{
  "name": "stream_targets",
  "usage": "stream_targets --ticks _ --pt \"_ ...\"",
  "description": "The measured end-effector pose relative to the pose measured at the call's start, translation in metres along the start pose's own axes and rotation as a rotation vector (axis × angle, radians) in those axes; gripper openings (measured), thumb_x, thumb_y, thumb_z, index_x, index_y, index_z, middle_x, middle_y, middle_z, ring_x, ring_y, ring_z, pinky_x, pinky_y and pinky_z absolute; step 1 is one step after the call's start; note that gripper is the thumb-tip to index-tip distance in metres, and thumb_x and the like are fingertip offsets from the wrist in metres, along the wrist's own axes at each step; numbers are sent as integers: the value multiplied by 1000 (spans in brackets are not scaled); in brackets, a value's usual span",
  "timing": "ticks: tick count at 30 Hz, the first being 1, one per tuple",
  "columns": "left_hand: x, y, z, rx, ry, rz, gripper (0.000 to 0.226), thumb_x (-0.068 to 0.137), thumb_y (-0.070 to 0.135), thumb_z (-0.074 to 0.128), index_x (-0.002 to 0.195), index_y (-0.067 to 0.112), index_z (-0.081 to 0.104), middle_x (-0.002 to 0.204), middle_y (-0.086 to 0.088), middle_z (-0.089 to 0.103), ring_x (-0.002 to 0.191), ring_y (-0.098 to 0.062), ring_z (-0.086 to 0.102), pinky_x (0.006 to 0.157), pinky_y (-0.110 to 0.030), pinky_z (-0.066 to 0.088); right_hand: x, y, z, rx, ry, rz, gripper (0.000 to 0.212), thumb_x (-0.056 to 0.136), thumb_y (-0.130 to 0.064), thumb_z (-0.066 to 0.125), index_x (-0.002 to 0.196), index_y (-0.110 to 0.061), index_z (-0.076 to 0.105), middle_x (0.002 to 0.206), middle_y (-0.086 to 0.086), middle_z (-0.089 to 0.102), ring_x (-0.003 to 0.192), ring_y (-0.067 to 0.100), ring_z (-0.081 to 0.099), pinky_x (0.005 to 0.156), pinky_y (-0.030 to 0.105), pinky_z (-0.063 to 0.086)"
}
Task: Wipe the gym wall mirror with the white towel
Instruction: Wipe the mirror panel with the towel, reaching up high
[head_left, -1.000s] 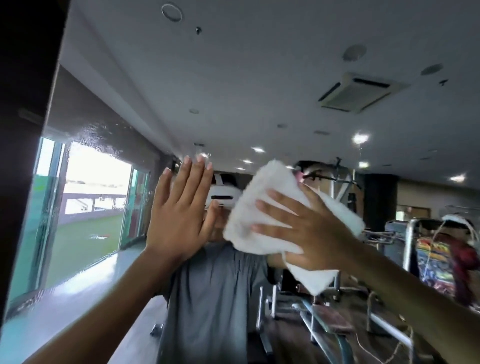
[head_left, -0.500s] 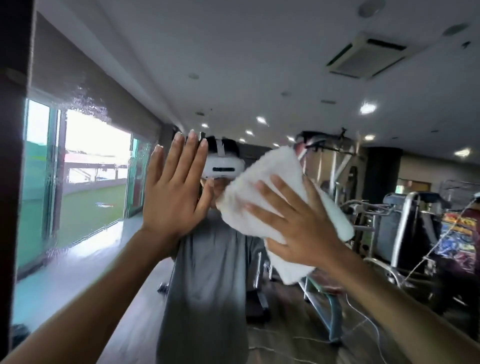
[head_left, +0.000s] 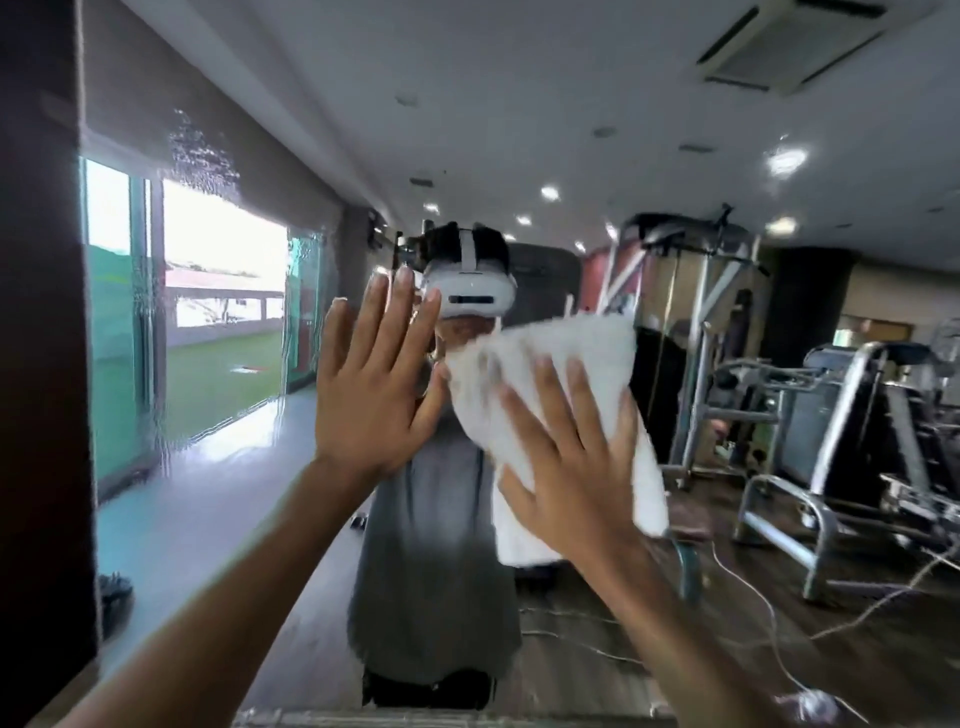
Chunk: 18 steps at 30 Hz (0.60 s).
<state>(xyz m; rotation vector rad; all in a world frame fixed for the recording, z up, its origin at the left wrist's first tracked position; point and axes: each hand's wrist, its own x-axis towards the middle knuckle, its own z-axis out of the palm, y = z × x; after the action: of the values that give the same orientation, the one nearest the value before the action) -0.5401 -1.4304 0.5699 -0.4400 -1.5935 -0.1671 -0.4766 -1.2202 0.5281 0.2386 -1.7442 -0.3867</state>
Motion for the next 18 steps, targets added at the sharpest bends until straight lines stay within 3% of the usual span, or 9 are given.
stream_targets --ticks 1,3,6,9,12,16,18 --pt "-2 -1 -1 -2 -2 -5 62 102 40 36 158 15 25 166 -11 19 154 -28 16 121 -56 18 -20 14 2 -28 -18 -73 84 80 -49 53 157 -31 24 167 6 15 154 28 10 117 63 11" --pt "-2 -1 -2 0 -7 -9 62 102 38 38 158 15 27 165 -11 21 154 -28 16 121 -57 19 -37 51 0 -61 -51 -43 83 77 -50 54 154 -33 28 167 2 11 155 24 0 117 59 7" --pt "0 4 -2 9 24 -22 61 101 36 40 157 13 30 164 -13 24 153 -30 18 121 -56 18 -11 81 -4 -20 -8 349 76 85 -56 47 154 -31 27 166 5 11 153 27 5 116 57 5" --pt "-18 8 -1 13 24 -23 62 102 36 40 157 12 29 164 -14 24 153 -32 19 123 -53 14 26 49 0 25 123 652 70 91 -53 47 155 -26 34 164 13 22 152 34 17 117 57 1" --pt "-53 3 0 8 -23 26 62 101 38 42 156 12 31 164 -15 23 153 -33 19 123 -52 14 9 1 6 52 124 572 71 91 -52 47 155 -24 32 163 14 23 151 35 20 118 55 0" --pt "-63 -3 -2 11 -53 43 63 101 40 41 157 13 29 164 -14 22 153 -33 17 124 -51 13 -102 -33 14 47 -28 211 72 85 -51 51 151 -28 36 166 5 17 148 31 27 113 64 19" --pt "-61 0 -3 12 -48 36 63 101 39 42 157 13 28 164 -14 22 153 -33 19 123 -51 14 -142 -16 16 31 -59 202 68 83 -51 49 146 -26 42 168 1 10 146 31 27 109 65 25"
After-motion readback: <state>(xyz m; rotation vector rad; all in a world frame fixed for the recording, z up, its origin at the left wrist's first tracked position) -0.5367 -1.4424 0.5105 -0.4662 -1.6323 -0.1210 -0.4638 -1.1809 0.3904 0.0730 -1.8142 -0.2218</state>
